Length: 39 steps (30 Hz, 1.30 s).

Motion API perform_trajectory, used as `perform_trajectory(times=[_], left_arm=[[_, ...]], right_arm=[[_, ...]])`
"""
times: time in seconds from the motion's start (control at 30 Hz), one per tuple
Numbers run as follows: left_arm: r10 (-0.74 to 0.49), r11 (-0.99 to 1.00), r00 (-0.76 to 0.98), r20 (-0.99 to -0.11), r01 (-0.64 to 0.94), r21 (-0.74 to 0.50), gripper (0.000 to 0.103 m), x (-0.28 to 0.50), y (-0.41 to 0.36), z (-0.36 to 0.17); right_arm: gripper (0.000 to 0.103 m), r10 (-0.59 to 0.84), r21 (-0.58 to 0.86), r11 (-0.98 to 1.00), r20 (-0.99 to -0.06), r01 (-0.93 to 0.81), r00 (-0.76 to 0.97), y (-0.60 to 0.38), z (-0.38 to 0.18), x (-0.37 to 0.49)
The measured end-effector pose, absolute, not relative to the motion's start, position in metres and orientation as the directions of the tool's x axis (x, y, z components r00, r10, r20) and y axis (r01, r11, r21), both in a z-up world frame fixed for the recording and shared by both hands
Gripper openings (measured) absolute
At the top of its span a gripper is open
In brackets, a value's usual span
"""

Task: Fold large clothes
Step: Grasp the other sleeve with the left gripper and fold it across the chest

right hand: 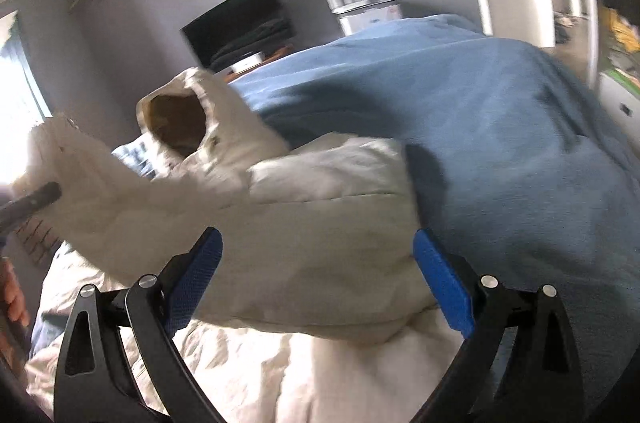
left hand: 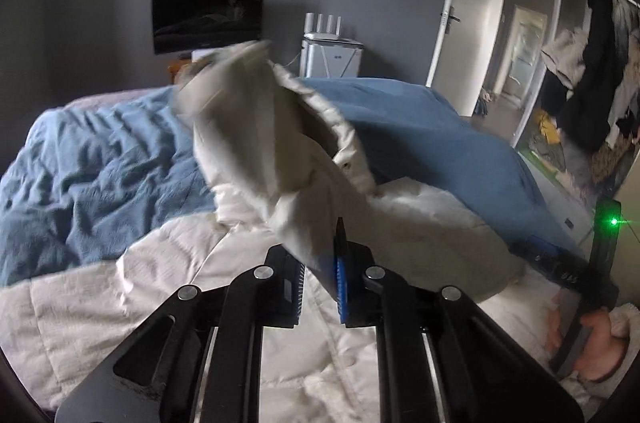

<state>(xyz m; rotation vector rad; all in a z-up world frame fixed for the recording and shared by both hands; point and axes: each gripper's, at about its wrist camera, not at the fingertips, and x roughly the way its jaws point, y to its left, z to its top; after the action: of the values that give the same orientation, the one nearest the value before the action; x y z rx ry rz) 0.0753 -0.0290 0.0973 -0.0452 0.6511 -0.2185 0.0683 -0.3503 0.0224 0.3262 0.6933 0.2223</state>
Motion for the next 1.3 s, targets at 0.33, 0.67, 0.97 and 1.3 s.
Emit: perform_trajectory(times=[0.33, 0.67, 0.97, 1.3], left_arm=[[-0.204, 0.978, 0.621, -0.757, 0.089, -0.191, 0.013, 0.082, 0.009, -0.004], [-0.262, 0.955, 0.485, -0.834, 0.004, -0.298, 0.021, 0.083, 0.031, -0.065], [-0.125, 0.968, 0.567, -0.814, -0.110, -0.226, 0.067, 0.064, 0.055, -0.041], [0.050, 0.998, 0.755, -0.654, -0.057, 0.011, 0.087, 0.064, 0.026, 0.009]], right_arm=[[0.092, 0.324, 0.307, 0.941, -0.681, -0.146, 0.656, -0.322, 0.002, 0.079], [0.096, 0.151, 0.083, 0.984, -0.853, -0.155, 0.500, -0.283, -0.039, 0.100], [0.096, 0.109, 0.035, 0.988, -0.851, -0.152, 0.514, -0.280, -0.042, 0.097], [0.095, 0.147, 0.008, 0.979, -0.721, -0.204, 0.677, -0.252, 0.005, 0.071]])
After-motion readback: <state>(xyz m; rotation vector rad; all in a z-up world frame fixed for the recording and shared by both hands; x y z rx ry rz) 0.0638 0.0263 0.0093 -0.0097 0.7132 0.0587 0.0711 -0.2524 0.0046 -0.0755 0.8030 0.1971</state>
